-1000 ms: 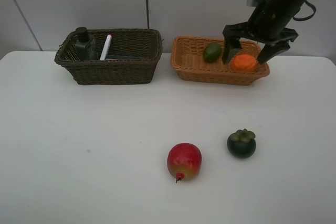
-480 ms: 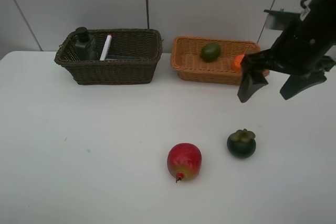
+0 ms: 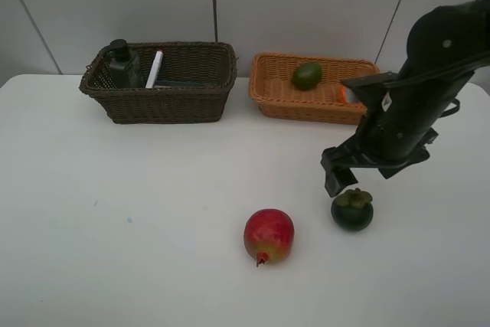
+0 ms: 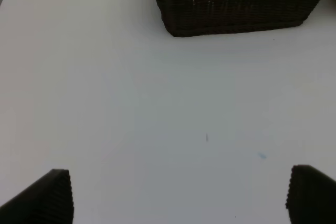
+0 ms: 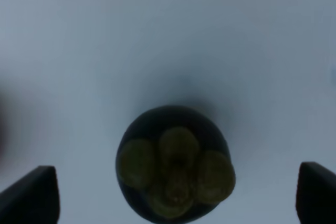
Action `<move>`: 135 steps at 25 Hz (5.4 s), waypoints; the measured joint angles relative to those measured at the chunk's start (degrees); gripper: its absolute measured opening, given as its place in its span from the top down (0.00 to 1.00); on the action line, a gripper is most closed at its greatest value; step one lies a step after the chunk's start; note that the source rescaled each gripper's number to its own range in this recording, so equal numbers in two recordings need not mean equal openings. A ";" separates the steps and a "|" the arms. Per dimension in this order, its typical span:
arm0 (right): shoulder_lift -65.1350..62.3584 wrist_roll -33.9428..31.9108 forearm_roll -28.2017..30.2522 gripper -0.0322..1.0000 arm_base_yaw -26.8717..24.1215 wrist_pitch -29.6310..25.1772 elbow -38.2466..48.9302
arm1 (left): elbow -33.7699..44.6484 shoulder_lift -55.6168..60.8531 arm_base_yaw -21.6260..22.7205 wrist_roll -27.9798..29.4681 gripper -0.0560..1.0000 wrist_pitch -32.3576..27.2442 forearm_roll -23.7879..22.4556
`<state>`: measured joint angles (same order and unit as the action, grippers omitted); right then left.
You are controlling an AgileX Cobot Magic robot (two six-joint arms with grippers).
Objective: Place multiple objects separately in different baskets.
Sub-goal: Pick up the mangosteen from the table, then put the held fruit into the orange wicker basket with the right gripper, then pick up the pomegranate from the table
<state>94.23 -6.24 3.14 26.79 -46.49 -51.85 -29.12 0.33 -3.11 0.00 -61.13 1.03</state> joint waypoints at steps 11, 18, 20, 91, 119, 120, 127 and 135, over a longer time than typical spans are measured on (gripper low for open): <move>1.15 0.00 0.00 0.00 0.00 9.03 6.75 | 0.00 0.00 0.00 0.00 0.00 0.00 0.00; 1.15 -0.15 0.05 0.00 0.00 12.05 7.40 | 0.00 0.00 0.00 0.00 0.00 0.00 0.00; 1.20 -0.35 0.05 0.00 0.00 12.21 7.40 | 0.00 0.00 0.00 0.00 0.00 0.00 0.00; 26.72 2.82 -2.16 0.05 -9.84 -22.91 -60.06 | 0.00 0.00 0.00 0.00 0.00 0.00 0.16; 4.14 -3.31 -8.12 0.05 20.23 -3.28 -9.18 | 0.00 0.00 0.00 0.00 0.00 0.05 0.16; 4.67 -3.25 -8.04 0.05 20.23 -3.08 -8.71 | 0.00 0.00 0.00 0.00 0.00 0.05 0.16; 7.94 -2.99 -9.03 0.05 20.23 -1.55 -6.59 | 0.00 0.00 0.00 0.00 0.00 0.05 0.16; 10.17 -2.82 -9.91 0.05 20.23 0.03 -6.57 | 0.00 0.00 0.00 0.00 0.00 0.05 0.16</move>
<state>104.40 -9.06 -6.77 47.03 -46.46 -58.42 -29.12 0.33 -3.11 0.00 -61.08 1.19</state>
